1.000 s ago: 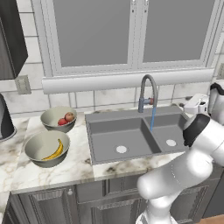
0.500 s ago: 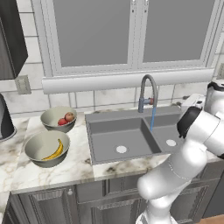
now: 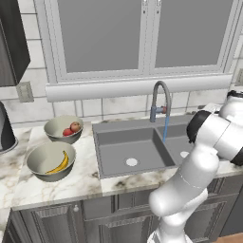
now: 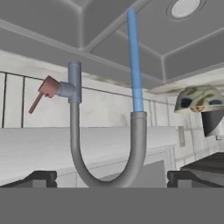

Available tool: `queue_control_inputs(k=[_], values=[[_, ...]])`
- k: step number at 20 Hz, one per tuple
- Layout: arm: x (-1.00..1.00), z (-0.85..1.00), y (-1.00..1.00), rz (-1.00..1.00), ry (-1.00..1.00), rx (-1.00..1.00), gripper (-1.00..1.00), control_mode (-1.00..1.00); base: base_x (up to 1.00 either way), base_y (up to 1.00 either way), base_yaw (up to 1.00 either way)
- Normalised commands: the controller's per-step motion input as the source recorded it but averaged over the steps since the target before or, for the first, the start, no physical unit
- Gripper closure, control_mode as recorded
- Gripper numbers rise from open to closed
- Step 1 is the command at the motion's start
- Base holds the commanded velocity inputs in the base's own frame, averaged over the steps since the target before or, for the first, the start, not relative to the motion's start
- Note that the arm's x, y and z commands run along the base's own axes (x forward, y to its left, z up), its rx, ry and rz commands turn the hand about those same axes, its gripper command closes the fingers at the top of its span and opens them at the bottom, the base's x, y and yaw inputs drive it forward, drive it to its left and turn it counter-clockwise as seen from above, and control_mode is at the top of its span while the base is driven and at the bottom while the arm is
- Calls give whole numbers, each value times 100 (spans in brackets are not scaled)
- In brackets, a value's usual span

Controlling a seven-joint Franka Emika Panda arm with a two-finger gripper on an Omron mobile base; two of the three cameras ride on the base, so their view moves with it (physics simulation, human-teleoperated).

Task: Pick the peachs from the sink and place them in one bowl. Place the banana in the other bowl. Then turn off the sink faucet.

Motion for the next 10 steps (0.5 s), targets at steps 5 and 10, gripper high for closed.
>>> queue_control_inputs(k=[5, 10], values=[[2, 0, 0, 3, 0, 6, -100, -100, 0, 0, 0], [6, 0, 0, 3, 0, 6, -100, -100, 0, 0, 0]])
